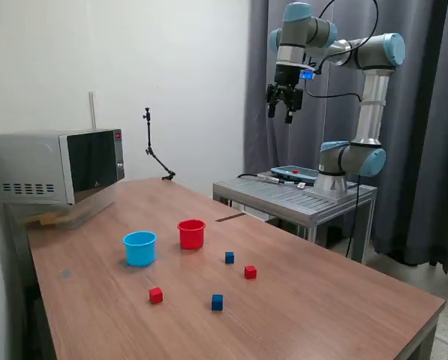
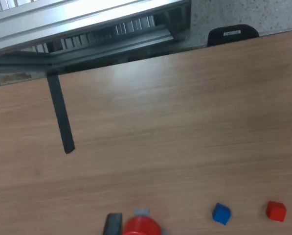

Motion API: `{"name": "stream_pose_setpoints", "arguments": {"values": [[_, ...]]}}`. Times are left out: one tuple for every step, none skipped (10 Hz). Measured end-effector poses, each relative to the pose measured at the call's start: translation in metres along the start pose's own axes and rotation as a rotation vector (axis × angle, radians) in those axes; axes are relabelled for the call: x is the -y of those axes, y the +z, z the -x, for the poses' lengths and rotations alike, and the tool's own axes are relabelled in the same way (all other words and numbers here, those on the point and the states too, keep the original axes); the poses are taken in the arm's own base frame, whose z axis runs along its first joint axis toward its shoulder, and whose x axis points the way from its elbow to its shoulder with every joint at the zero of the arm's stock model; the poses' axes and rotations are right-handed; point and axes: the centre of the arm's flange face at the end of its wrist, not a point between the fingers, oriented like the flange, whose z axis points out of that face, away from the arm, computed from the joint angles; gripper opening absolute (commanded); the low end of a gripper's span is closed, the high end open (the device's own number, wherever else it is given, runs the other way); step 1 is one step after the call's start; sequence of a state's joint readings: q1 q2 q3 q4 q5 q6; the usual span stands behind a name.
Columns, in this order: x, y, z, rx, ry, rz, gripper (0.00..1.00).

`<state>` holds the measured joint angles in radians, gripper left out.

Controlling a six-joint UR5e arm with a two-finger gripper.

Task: Place red objects in the red bin, and blue objects in the blue bin.

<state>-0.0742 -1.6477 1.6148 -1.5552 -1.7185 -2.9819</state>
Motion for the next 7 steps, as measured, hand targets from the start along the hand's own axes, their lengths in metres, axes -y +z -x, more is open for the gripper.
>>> {"name": "stream_pose_setpoints", "arguments": {"values": [[0.0004, -0.0003, 0.0002, 0.000, 0.000, 0.000, 1.00], [0.0012, -0.0007, 0.0005, 0.001, 0.000, 0.001, 1.00], [0.0022, -0.0009, 0.0007, 0.001, 0.000, 0.001, 1.00], [0.0029, -0.0009, 0.0008, 0.001, 0.000, 0.001, 1.00], [0.0033, -0.0013, 0.0009, 0.001, 0.000, 0.002, 1.00], [0.0034, -0.0016, 0.0008, 0.001, 0.000, 0.003, 1.00], [0.0035, -0.0025, 0.0008, 0.000, 0.000, 0.006, 1.00]]}}
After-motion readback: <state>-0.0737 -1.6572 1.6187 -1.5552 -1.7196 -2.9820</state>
